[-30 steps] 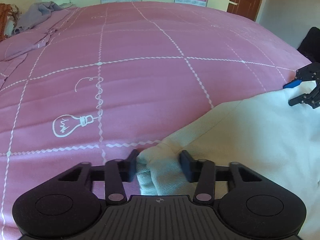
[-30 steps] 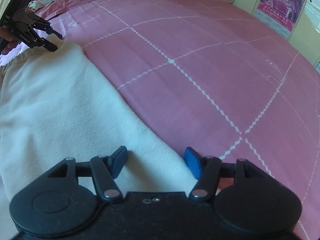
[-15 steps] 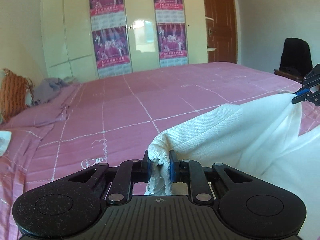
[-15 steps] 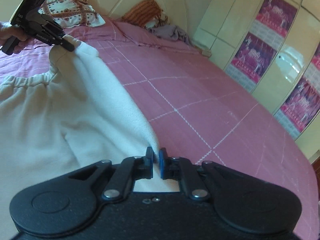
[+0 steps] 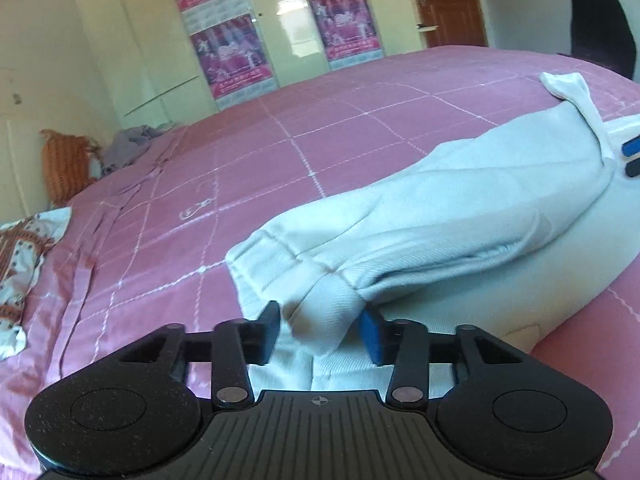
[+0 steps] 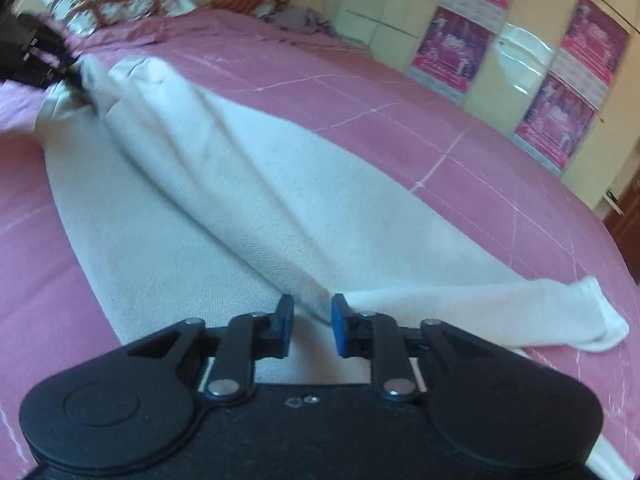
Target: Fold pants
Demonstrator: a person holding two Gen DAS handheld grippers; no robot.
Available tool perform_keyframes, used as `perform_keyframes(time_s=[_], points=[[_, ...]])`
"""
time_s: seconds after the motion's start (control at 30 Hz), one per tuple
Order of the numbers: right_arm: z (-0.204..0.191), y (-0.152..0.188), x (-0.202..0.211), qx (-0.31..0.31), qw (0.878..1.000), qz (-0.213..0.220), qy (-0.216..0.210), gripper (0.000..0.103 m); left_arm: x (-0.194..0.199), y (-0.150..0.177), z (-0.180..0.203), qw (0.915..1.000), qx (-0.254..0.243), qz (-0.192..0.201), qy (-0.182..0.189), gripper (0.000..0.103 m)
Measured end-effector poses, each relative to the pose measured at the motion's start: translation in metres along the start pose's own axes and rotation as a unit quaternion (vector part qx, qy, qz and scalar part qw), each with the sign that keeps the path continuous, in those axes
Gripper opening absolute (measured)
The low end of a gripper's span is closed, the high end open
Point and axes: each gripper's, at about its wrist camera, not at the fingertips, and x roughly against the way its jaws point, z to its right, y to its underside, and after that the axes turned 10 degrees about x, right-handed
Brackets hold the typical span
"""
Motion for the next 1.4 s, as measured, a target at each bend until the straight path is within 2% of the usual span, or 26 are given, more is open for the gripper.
perform_keyframes(time_s=[0.07,0.1,0.13,0.17,0.2,0.3,0.33,0.4,0.5,0.53,0.57,0.67,0.73,0.77,0.8,0.87,0.9,0.93,1.03,1.13,1.17,1.23,1.27,1.3,1.33,1.4], points=[[0.012,0.003,0.021,-0.067,0.998,0.017,-0.008,0.038,0.022,0.003,-0.01,0.9989,0.046,0.007,-0.008,0.059],[0.018,0.005,0.03,-0.093,0.995,0.024,-0.008,0.044,0.033,0.005,-0.018,0.9957,0.092,0.011,-0.003,0.06],[0.026,0.007,0.037,-0.123,0.992,0.028,-0.007,0.055,0.041,0.006,-0.027,0.9893,0.144,0.014,0.015,0.06],[0.035,0.008,0.04,-0.156,0.987,0.028,-0.009,0.059,0.047,0.006,-0.035,0.9789,0.201,0.013,0.034,0.06],[0.043,0.008,0.04,-0.191,0.981,0.025,-0.016,0.06,0.048,0.007,-0.043,0.9634,0.261,0.005,0.059,0.06],[0.068,0.009,0.028,-0.297,0.954,0.007,-0.033,0.061,0.039,0.019,-0.055,0.9032,0.405,-0.035,0.138,0.06],[0.075,0.011,0.02,-0.33,0.943,-0.002,-0.037,0.061,0.032,0.02,-0.054,0.8908,0.427,-0.048,0.148,0.06],[0.092,0.014,0.005,-0.384,0.922,-0.026,-0.039,0.061,0.021,0.022,-0.054,0.8747,0.456,-0.068,0.148,0.06],[0.109,0.02,-0.016,-0.445,0.893,-0.057,-0.036,0.066,0.005,0.029,-0.06,0.8375,0.514,-0.071,0.172,0.06],[0.111,0.021,-0.023,-0.455,0.888,-0.068,-0.027,0.075,-0.003,0.032,-0.059,0.8269,0.529,-0.073,0.176,0.06],[0.115,0.023,-0.028,-0.462,0.883,-0.076,-0.02,0.083,-0.008,0.032,-0.058,0.8224,0.537,-0.077,0.171,0.06],[0.124,0.027,-0.047,-0.471,0.876,-0.106,-0.015,0.082,-0.024,0.031,-0.054,0.8155,0.55,-0.096,0.152,0.059],[0.13,0.025,-0.056,-0.461,0.879,-0.123,-0.007,0.075,-0.041,0.031,-0.055,0.8136,0.556,-0.099,0.139,0.031],[0.13,0.025,-0.06,-0.453,0.881,-0.134,-0.002,0.07,-0.046,0.032,-0.056,0.8089,0.561,-0.102,0.145,0.023],[0.132,0.023,-0.062,-0.445,0.885,-0.141,0.001,0.064,-0.053,0.032,-0.059,0.8062,0.564,-0.099,0.148,0.022],[0.136,0.025,-0.062,-0.432,0.891,-0.14,0.007,0.017,-0.056,0.022,-0.062,0.8155,0.551,-0.089,0.153,0.02],[0.139,0.029,-0.056,-0.439,0.889,-0.128,0.003,0.014,-0.055,0.014,-0.064,0.818,0.547,-0.077,0.162,0.02],[0.144,0.032,-0.045,-0.455,0.885,-0.099,-0.006,0.014,-0.051,0.005,-0.068,0.8224,0.539,-0.067,0.169,0.02],[0.137,0.04,0.005,-0.454,0.891,-0.013,-0.012,0.014,-0.034,-0.014,-0.079,0.8419,0.503,-0.048,0.19,0.02],[0.109,0.059,0.046,-0.45,0.891,0.049,-0.025,0.014,-0.025,-0.006,-0.089,0.8648,0.464,-0.074,0.177,0.02],[0.094,0.069,0.053,-0.449,0.891,0.056,-0.029,0.014,-0.03,0.002,-0.088,0.8693,0.456,-0.093,0.165,0.02],[0.065,0.082,0.044,-0.434,0.9,0.027,-0.028,0.014,-0.046,0.023,-0.084,0.8729,0.445,-0.14,0.142,0.019],[0.054,0.091,0.032,-0.44,0.897,0.002,-0.031,0.014,-0.047,0.028,-0.083,0.8702,0.45,-0.138,0.144,0.019],[0.046,0.1,0.027,-0.456,0.89,-0.002,-0.033,0.014,-0.046,0.031,-0.084,0.8633,0.465,-0.131,0.145,0.019],[0.044,0.104,0.028,-0.467,0.884,0.01,-0.029,0.014,-0.044,0.029,-0.086,0.8617,0.47,-0.126,0.143,0.019],[0.051,0.103,0.033,-0.482,0.876,0.013,-0.03,0.014,-0.033,0.018,-0.084,0.8732,0.456,-0.103,0.139,0.019]])
